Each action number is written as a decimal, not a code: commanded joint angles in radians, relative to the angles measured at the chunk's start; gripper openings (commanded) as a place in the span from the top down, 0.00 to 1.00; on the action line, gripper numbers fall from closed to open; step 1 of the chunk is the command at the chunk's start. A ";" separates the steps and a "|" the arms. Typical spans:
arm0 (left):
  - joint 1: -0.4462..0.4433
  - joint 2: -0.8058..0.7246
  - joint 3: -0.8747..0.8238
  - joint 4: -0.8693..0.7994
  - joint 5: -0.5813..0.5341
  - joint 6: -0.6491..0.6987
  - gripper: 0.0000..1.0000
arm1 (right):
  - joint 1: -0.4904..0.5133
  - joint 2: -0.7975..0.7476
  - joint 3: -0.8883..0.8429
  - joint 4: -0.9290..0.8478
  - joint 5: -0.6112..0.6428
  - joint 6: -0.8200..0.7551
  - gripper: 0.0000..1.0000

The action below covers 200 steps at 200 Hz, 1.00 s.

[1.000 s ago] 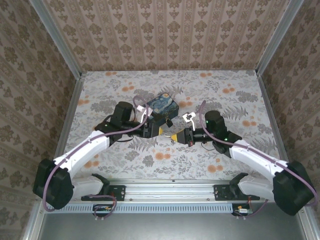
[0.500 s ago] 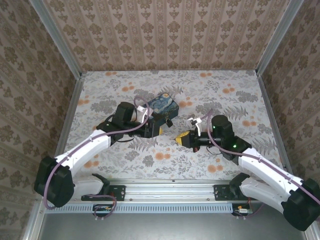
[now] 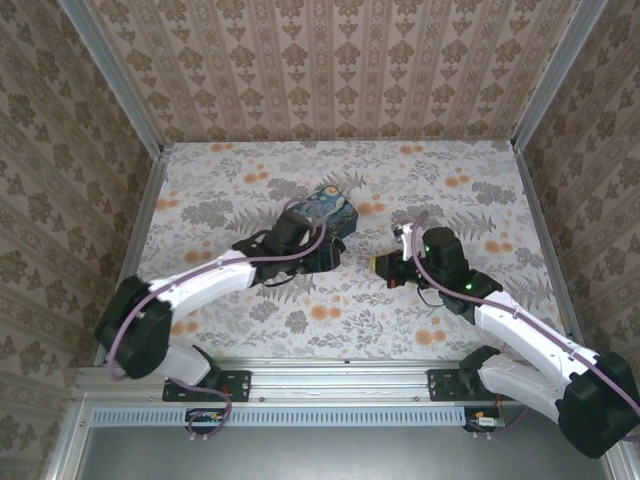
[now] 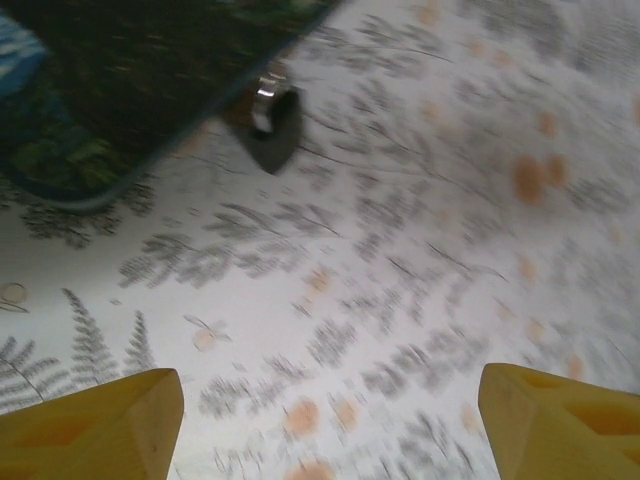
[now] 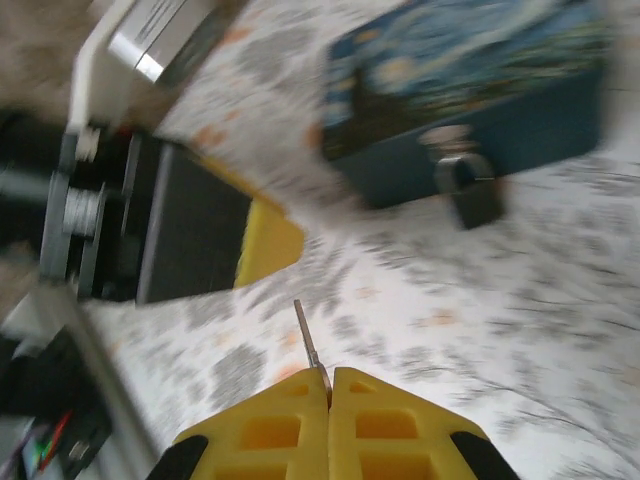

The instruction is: Unlock the padlock with the key

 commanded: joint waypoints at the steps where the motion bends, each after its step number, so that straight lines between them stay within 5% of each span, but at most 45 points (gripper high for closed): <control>1: -0.035 0.128 0.093 0.061 -0.242 -0.169 0.21 | -0.073 -0.006 0.037 -0.050 0.238 0.123 1.00; 46: -0.119 0.386 0.350 -0.048 -0.472 -0.303 0.21 | -0.178 0.057 0.080 -0.069 0.218 0.171 1.00; 85: -0.158 0.523 0.537 -0.328 -0.607 -0.511 0.23 | -0.216 0.103 0.081 -0.052 0.174 0.181 1.00; 200: -0.143 0.681 0.645 -0.341 -0.600 -0.604 0.32 | -0.301 0.141 0.062 0.000 0.039 0.179 1.00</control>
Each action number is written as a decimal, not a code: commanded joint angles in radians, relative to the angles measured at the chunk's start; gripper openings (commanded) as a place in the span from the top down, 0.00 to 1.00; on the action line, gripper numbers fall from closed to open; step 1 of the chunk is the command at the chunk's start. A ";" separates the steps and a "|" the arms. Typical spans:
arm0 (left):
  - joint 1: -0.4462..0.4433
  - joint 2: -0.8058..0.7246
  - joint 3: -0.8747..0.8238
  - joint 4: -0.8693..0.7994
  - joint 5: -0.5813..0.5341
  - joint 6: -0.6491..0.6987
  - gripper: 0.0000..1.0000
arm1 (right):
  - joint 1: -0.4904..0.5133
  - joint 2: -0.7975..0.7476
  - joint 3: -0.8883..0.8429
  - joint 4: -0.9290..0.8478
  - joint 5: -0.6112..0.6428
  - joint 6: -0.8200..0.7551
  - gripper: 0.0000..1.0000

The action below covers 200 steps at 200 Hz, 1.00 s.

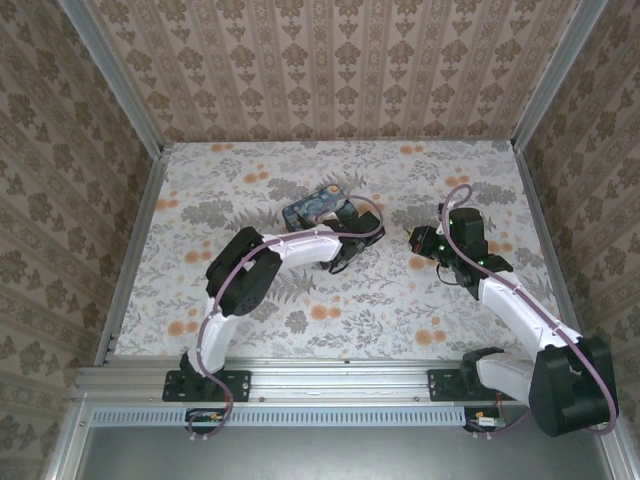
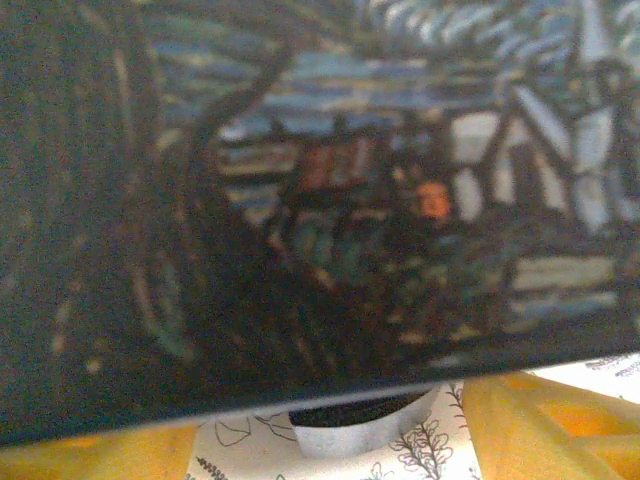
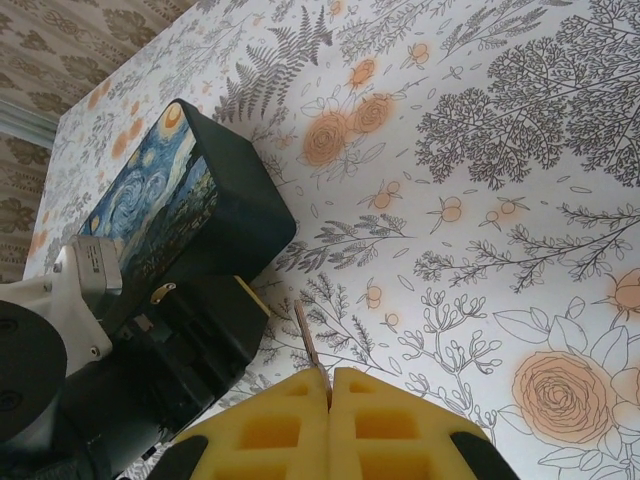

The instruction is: Unlock the padlock with the key

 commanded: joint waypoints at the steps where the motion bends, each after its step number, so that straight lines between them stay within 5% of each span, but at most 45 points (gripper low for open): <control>1: 0.014 0.021 0.026 0.001 -0.010 -0.037 0.32 | -0.004 0.002 0.001 0.022 -0.044 -0.013 1.00; 114: 0.042 -0.005 -0.010 0.035 0.080 0.024 0.70 | 0.007 0.033 -0.021 0.011 -0.133 -0.044 1.00; 200: 0.162 -0.205 -0.143 0.162 0.618 0.232 0.76 | 0.030 0.072 0.016 -0.061 -0.260 -0.106 1.00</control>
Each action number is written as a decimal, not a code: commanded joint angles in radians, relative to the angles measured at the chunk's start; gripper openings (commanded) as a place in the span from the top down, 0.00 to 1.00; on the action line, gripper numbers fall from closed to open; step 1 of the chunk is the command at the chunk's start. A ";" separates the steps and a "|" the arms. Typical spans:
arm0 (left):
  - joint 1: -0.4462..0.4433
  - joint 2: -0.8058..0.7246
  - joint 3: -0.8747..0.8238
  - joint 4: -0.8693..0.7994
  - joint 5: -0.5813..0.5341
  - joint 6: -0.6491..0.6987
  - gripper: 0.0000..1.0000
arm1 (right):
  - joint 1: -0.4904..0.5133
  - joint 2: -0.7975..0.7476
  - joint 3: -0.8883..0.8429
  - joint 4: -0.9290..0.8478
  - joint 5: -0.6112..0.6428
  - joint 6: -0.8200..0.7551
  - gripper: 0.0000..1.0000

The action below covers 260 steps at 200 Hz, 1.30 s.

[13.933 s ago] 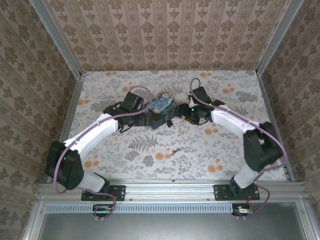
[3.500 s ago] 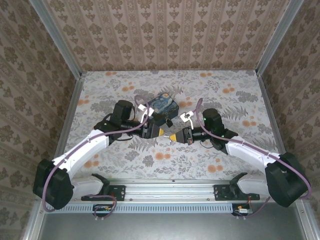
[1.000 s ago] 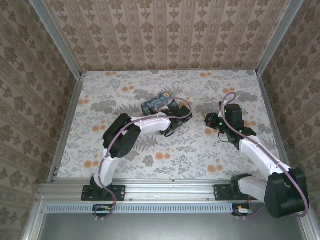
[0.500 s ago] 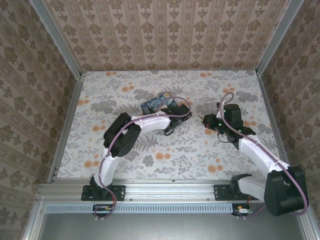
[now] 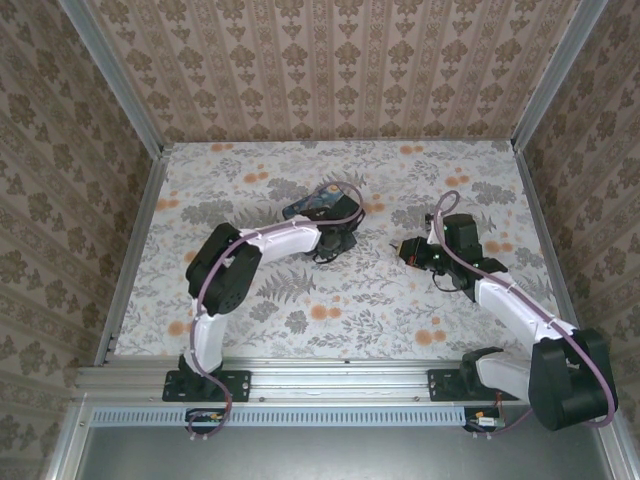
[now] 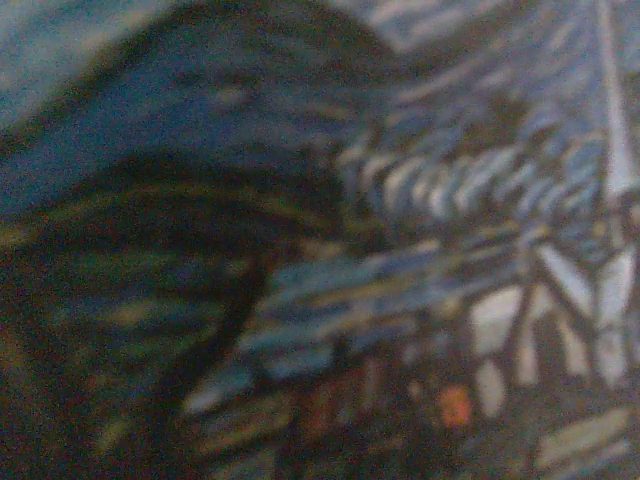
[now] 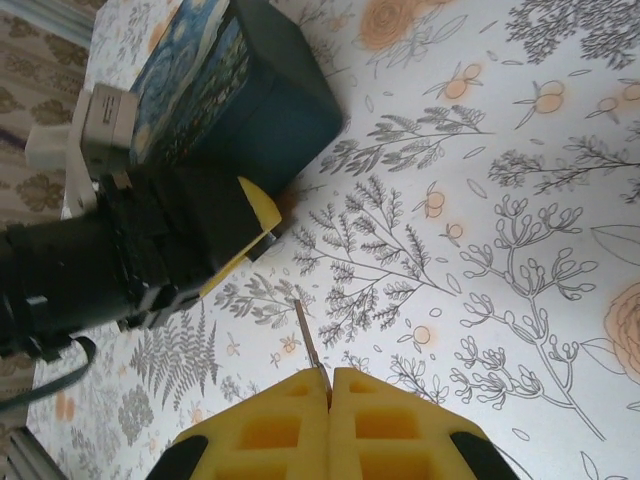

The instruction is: Unlock the padlock with the key

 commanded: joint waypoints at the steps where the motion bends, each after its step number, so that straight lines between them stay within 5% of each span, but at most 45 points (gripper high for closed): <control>1: 0.044 -0.091 -0.043 0.038 0.247 0.062 0.76 | 0.008 0.033 0.055 -0.052 -0.081 -0.061 1.00; 104: 0.195 -0.233 -0.113 0.129 0.634 -0.023 0.83 | 0.138 0.113 0.022 0.211 -0.143 0.046 1.00; 167: 0.217 -0.268 -0.198 0.308 0.696 -0.146 0.84 | 0.183 0.175 0.047 0.380 -0.135 0.161 1.00; 260: 0.218 -0.282 -0.237 0.359 0.699 -0.186 0.84 | 0.190 0.264 0.087 0.422 -0.131 0.219 1.00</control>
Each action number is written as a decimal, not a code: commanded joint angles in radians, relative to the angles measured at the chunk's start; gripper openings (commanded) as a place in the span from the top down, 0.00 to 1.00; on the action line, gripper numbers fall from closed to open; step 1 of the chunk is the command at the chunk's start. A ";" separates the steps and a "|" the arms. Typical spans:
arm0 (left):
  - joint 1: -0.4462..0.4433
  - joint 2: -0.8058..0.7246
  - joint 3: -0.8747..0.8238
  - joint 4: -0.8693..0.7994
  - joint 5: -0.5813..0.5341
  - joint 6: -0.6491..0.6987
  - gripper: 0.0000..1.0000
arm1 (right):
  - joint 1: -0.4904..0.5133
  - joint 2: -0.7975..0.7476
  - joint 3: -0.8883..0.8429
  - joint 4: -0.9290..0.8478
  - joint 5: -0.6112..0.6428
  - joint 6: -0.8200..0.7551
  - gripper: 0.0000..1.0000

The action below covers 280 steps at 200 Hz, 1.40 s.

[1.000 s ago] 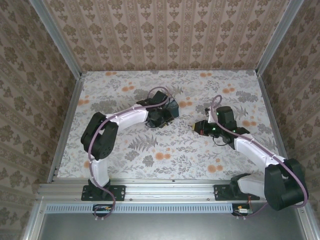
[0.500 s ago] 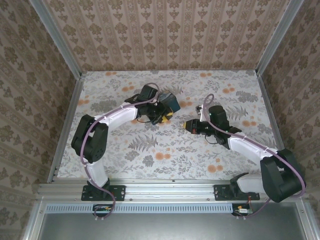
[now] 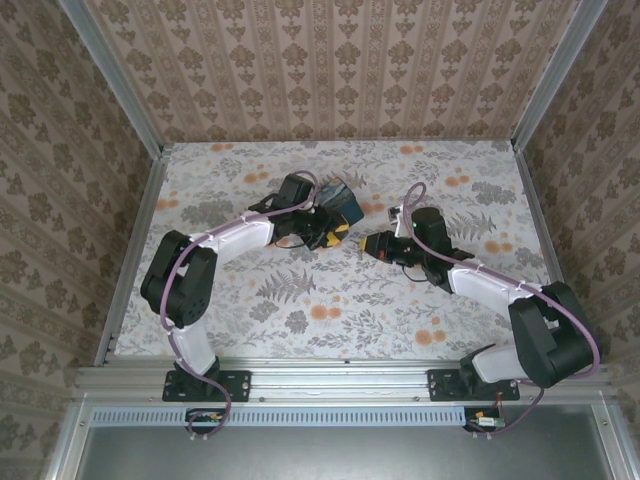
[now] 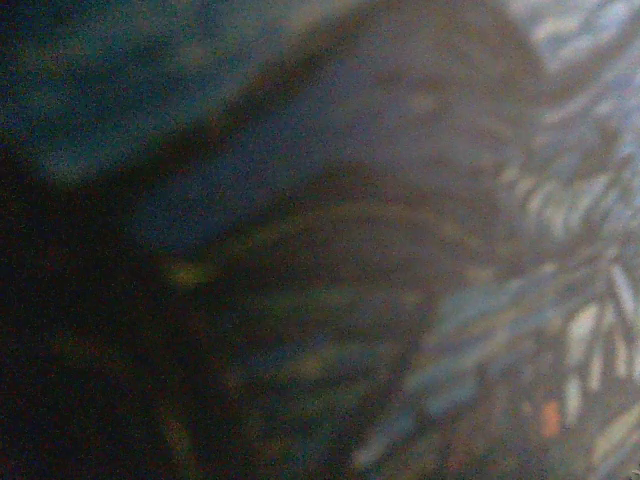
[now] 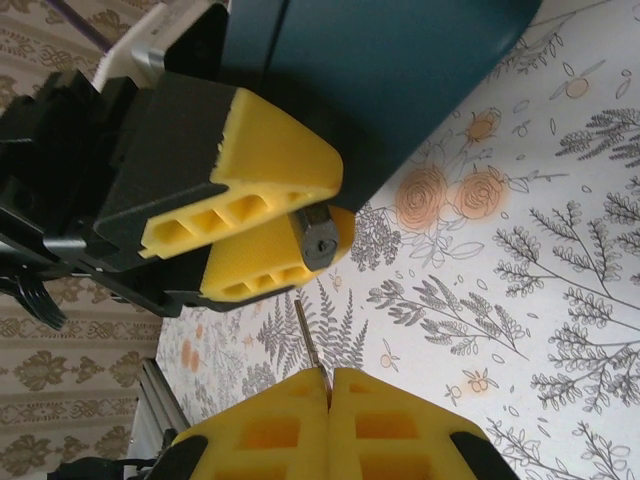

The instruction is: Unlock the padlock with the key

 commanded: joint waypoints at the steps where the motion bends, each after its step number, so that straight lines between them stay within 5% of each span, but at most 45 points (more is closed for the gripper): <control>1: 0.007 -0.055 -0.011 0.053 0.027 -0.028 0.84 | 0.009 0.034 0.036 0.058 -0.014 0.017 1.00; 280: 0.022 -0.134 -0.118 0.147 -0.029 -0.128 0.84 | 0.050 0.119 0.042 0.229 0.073 0.137 1.00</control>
